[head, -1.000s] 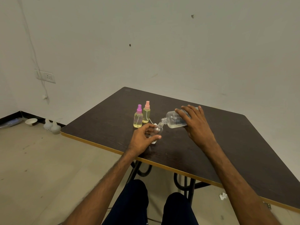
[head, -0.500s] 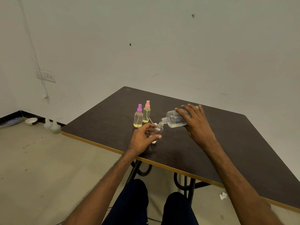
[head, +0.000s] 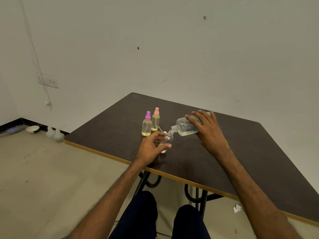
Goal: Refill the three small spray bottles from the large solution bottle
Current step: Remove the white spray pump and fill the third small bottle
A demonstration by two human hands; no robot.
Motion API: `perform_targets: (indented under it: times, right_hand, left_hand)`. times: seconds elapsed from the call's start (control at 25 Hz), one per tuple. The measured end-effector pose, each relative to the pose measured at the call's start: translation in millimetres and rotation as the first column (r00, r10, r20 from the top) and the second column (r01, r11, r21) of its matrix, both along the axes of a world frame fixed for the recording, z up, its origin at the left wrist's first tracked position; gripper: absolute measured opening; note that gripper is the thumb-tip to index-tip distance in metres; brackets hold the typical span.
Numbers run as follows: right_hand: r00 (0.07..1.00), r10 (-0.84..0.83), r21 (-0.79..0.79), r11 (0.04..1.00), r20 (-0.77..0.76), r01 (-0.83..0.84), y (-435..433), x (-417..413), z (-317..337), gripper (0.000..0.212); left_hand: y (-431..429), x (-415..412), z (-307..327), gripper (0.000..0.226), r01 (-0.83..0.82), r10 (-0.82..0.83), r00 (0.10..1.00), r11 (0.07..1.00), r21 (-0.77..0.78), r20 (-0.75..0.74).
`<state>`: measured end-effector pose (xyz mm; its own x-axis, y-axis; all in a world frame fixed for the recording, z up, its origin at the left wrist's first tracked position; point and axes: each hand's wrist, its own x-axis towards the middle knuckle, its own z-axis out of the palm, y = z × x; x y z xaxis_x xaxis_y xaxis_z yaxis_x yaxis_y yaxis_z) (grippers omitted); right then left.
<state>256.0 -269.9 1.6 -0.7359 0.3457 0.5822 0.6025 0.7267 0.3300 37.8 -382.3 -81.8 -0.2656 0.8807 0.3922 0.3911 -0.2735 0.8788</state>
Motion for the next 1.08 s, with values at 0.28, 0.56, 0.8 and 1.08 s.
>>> perform_targets:
  times: [0.28, 0.56, 0.8, 1.08]
  right_hand:
    - [1.0, 0.01, 0.012, 1.0, -0.007, -0.009, -0.5, 0.2, 1.0, 0.091]
    - [1.0, 0.013, 0.025, 1.0, -0.003, -0.013, -0.3, 0.1, 1.7, 0.088]
    - [1.0, 0.008, 0.032, 0.999, 0.005, -0.008, -0.8, -0.3, 3.4, 0.091]
    - [1.0, -0.001, 0.026, 1.0, 0.013, 0.0, -1.1, -1.2, 3.9, 0.091]
  left_hand:
    - [0.1, 0.5, 0.4, 0.04, -0.002, 0.002, 1.0, 1.0, -0.002, 0.006]
    - [0.8, 0.4, 0.3, 0.039, 0.004, -0.004, 1.0, 1.0, -0.003, 0.005]
    - [0.4, 0.3, -0.2, 0.039, 0.005, -0.005, 1.0, 1.0, -0.004, 0.01]
    - [0.9, 0.1, -0.3, 0.041, 0.002, -0.002, 1.0, 1.0, -0.016, 0.005]
